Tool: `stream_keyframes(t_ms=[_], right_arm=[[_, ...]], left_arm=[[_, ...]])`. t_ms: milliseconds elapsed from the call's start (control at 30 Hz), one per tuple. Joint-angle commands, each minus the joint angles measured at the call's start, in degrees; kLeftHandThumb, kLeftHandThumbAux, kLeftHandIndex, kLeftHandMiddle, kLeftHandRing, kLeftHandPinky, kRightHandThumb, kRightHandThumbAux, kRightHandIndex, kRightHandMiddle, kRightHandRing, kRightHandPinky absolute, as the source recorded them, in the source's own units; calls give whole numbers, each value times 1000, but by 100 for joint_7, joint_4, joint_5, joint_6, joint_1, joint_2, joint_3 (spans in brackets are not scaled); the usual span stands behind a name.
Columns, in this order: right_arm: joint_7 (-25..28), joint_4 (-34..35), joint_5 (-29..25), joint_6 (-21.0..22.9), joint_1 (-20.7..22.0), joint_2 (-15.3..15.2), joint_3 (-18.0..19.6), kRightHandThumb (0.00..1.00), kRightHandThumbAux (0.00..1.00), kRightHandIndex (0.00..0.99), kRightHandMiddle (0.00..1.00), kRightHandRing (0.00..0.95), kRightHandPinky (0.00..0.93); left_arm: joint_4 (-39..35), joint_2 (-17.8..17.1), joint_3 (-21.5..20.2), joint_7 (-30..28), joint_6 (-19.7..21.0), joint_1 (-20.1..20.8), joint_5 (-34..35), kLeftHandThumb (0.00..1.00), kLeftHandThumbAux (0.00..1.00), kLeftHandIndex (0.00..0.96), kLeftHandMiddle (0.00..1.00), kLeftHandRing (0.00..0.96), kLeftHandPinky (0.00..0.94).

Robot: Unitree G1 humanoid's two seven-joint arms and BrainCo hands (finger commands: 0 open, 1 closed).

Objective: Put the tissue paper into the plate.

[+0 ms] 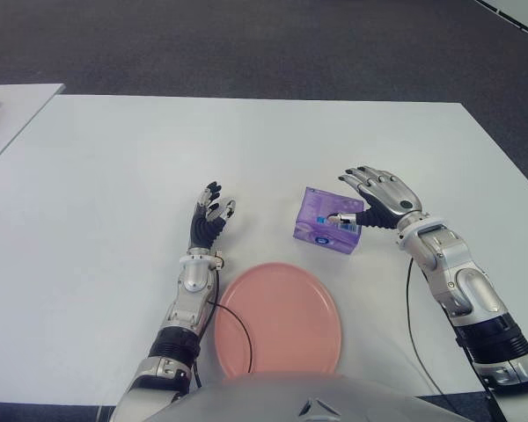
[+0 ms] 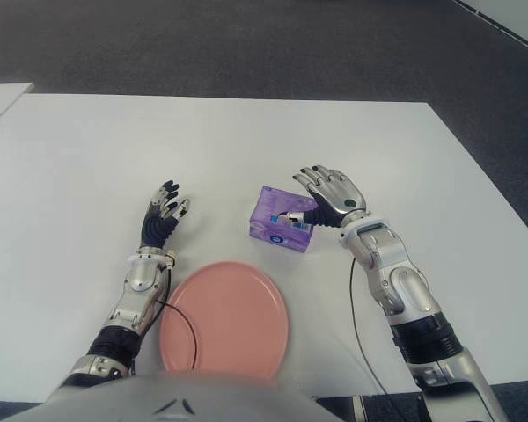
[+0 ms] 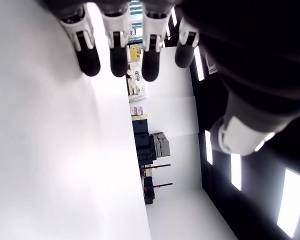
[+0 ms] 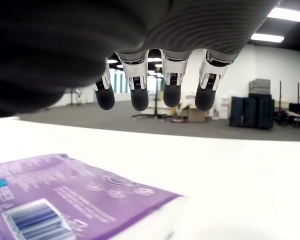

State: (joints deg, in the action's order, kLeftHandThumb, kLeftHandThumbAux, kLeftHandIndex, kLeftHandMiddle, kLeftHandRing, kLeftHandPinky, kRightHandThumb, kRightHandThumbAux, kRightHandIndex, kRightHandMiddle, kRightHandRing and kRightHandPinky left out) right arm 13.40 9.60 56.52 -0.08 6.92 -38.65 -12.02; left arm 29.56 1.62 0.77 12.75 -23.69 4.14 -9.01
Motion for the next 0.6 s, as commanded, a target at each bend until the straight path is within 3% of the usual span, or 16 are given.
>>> stream_keyframes(t_ms=[33, 600], right_arm=[[133, 58, 149, 155, -128, -40, -5, 371, 106, 0, 0, 0, 0], [147, 203, 114, 249, -336, -21, 46, 345, 122, 0, 0, 0, 0]], left_arm=[[151, -30, -24, 2, 171, -23, 11, 255, 618, 125, 152, 130, 137], [329, -28, -12, 84, 6, 32, -47, 255, 599, 134, 155, 135, 144]])
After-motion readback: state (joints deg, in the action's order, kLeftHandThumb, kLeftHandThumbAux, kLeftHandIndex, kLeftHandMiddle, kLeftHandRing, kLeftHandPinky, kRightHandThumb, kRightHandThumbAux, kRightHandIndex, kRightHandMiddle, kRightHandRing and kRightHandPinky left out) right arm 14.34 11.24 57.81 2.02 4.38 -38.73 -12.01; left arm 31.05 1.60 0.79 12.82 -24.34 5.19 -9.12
